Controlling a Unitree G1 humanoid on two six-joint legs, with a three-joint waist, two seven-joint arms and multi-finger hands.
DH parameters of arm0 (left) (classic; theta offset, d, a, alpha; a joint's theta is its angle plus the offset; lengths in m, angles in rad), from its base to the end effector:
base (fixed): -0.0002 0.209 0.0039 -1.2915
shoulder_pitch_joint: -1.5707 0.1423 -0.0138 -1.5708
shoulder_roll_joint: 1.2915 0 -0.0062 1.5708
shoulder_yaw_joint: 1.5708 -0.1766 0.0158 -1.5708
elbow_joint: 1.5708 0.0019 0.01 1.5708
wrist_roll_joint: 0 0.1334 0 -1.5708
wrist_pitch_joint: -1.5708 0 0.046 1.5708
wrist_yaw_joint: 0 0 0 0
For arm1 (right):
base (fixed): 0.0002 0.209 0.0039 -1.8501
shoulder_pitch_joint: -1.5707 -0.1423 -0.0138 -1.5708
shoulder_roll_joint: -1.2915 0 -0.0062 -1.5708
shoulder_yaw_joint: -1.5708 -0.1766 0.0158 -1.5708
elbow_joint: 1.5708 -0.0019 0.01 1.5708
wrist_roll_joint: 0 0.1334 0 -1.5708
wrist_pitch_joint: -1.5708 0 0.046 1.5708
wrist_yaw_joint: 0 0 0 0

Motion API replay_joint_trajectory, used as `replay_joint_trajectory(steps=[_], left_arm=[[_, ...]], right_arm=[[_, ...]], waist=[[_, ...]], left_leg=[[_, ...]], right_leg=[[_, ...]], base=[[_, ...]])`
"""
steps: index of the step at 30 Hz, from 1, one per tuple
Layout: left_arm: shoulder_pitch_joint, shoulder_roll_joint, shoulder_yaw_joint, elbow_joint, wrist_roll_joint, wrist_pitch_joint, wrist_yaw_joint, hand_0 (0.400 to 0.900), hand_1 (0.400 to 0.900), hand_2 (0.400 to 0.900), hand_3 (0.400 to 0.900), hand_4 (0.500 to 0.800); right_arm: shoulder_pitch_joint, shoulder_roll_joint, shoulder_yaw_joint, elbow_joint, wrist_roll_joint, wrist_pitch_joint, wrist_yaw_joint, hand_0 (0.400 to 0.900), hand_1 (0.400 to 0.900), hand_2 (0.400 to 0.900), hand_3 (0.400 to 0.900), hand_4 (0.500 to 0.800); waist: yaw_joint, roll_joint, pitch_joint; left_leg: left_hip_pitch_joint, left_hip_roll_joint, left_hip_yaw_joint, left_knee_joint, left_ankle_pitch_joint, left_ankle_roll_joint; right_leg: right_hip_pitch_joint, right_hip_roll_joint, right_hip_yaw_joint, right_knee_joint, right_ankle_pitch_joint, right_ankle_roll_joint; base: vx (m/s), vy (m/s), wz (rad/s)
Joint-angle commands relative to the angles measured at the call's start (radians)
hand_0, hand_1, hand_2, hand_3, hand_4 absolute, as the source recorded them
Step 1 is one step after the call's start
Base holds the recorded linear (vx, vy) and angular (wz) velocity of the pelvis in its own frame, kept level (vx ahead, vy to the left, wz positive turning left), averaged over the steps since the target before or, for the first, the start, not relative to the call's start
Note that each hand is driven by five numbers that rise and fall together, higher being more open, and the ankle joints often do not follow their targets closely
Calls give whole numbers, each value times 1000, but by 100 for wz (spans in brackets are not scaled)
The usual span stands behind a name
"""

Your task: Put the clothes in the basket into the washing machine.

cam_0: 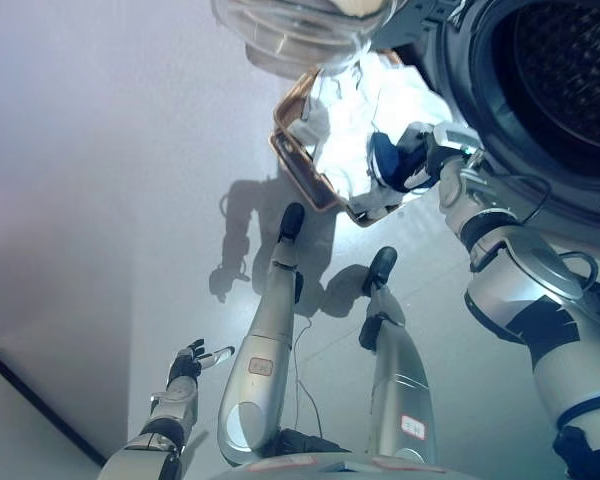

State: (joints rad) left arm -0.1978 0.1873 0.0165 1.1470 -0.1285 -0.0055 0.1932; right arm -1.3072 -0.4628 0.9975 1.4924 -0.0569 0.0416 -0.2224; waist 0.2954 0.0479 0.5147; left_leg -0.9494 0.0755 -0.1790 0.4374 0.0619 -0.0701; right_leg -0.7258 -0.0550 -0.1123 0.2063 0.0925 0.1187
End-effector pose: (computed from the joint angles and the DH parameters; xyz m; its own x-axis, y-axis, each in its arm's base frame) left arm 0.1532 0.2077 -0.0795 0.5555 0.3363 -0.7605 -0.2128 0.9416 0.2609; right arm 0.3599 -0.2151 0.1831 0.9658 -0.2572 0.0323 0.0796 0.1754 -0.9813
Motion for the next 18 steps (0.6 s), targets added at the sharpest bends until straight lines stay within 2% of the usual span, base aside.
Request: replay_joint_trajectory(steps=[1,8,9,12,17,18], left_arm=[[93,-7,21,-5,-29,7,56,900,900,900,900,800],[80,16,73,17,-48,-9,90,900,900,900,900,800],[76,33,81,23,-54,-19,99,900,900,900,900,800],[75,59,94,40,-62,-28,101,900,900,900,900,800],[74,72,108,71,-69,-37,99,900,900,900,900,800],[73,69,110,81,-66,-39,99,900,900,900,900,800]], right_arm=[[-106,-114,73,49,15,0,-46,900,900,900,900,800],[-122,-148,128,65,-10,7,-57,900,900,900,900,800],[-116,-144,140,94,-25,20,-53,900,900,900,900,800],[-129,-140,174,132,-52,36,-43,900,900,900,900,800],[-149,-146,200,151,-64,43,-44,900,900,900,900,800],[-176,-148,211,156,-62,46,-54,865,865,865,865,779]], waist=[[27,147,5],[19,185,5],[23,198,5],[22,214,5],[20,231,5],[17,238,5]], left_leg=[[-27,-23,19,-52,45,34],[-94,-34,20,-13,46,26],[-106,-38,19,-5,49,28],[-112,-38,20,-8,52,27],[-134,-36,21,1,55,30],[-146,-37,23,13,54,32]], right_leg=[[1,54,30,235,40,8],[-82,39,51,312,43,10],[-90,36,50,323,44,11],[-103,33,57,335,48,11],[-131,30,63,350,50,13],[-139,29,67,355,50,14]], base=[[-21,50,6],[-17,44,5],[-2,4,6],[7,11,5],[-7,15,-6],[-10,16,-8]])
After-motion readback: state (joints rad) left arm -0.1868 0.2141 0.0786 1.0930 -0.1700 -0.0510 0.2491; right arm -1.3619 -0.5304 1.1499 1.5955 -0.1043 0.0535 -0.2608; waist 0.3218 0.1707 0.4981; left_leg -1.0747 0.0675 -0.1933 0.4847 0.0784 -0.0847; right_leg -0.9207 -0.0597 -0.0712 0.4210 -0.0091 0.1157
